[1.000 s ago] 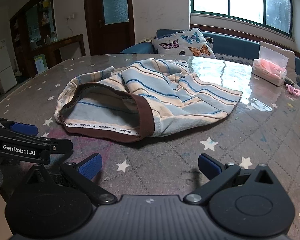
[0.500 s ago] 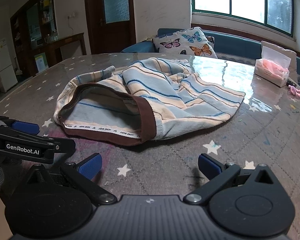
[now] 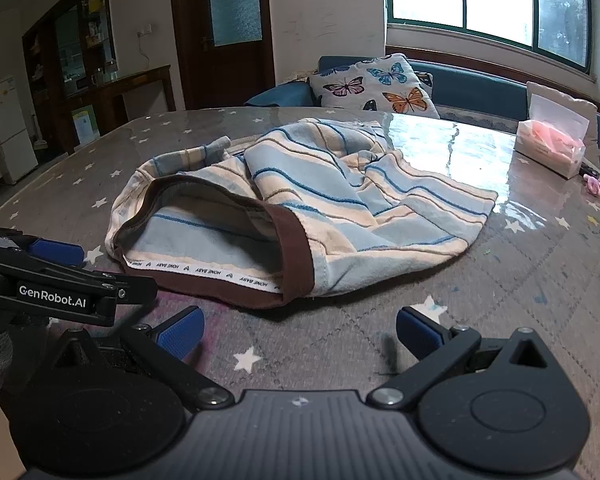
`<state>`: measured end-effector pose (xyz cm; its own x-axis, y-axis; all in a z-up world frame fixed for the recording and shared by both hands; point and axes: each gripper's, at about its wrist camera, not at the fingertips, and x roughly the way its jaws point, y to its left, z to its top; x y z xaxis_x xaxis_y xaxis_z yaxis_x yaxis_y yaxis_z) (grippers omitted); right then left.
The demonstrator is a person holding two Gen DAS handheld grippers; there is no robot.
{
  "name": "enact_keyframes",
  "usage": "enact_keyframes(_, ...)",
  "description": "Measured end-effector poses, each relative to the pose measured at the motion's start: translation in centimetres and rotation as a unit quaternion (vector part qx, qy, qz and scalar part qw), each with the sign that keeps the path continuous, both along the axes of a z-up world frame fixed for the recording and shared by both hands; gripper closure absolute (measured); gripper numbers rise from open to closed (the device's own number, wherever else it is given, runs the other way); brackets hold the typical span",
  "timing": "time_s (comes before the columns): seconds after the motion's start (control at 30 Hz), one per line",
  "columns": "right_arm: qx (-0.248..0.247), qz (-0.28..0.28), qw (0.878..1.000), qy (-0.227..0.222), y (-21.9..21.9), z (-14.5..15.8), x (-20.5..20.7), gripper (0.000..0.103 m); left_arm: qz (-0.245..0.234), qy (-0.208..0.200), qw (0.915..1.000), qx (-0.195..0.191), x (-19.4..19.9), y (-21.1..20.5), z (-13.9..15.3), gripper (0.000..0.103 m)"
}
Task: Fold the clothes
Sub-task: 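Move both grippers toward the crumpled blue striped garment, then grasp the garment edge with the left gripper while the right gripper grasps another edge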
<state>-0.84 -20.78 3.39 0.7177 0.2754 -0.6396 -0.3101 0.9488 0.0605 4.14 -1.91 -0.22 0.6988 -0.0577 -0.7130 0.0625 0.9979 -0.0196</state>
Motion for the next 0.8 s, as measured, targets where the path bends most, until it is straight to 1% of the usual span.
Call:
enact_keyframes(0.2, -0.001, 0.006, 1.0, 0.003, 0.1, 0.1, 0.8, 0.0, -0.001, 0.0, 1.0, 0.0, 0.4, 0.2, 0.3, 0.0)
enact_keyframes(0.37, 0.001, 0.016, 1.0, -0.003, 0.2, 0.9, 1.1, 0.0, -0.005, -0.007, 1.0, 0.001, 0.7, 0.6, 1.1, 0.0)
enact_keyframes(0.5, 0.004, 0.027, 1.0, -0.008, 0.2, 1.7, 1.5, 0.0, -0.007, -0.02, 0.9998, 0.0, 0.9, 1.2, 2.2, 0.0)
enact_keyframes(0.63, 0.001, 0.039, 0.999, -0.013, 0.0, 2.7, 2.2, 0.0, -0.005, -0.045, 0.9989, 0.007, 1.3, 2.1, 4.0, 0.0)
enact_keyframes(0.73, 0.001, 0.042, 0.999, -0.019, -0.3, 3.6, 2.9, 0.0, 0.006, -0.057, 0.9983, 0.006, 2.4, 3.1, 4.9, 0.0)
enact_keyframes(0.8, 0.007, 0.041, 0.999, -0.024, -0.7, 4.3, 3.7, 0.0, 0.016, -0.061, 0.998, 0.013, 3.4, 3.5, 5.1, 0.0)
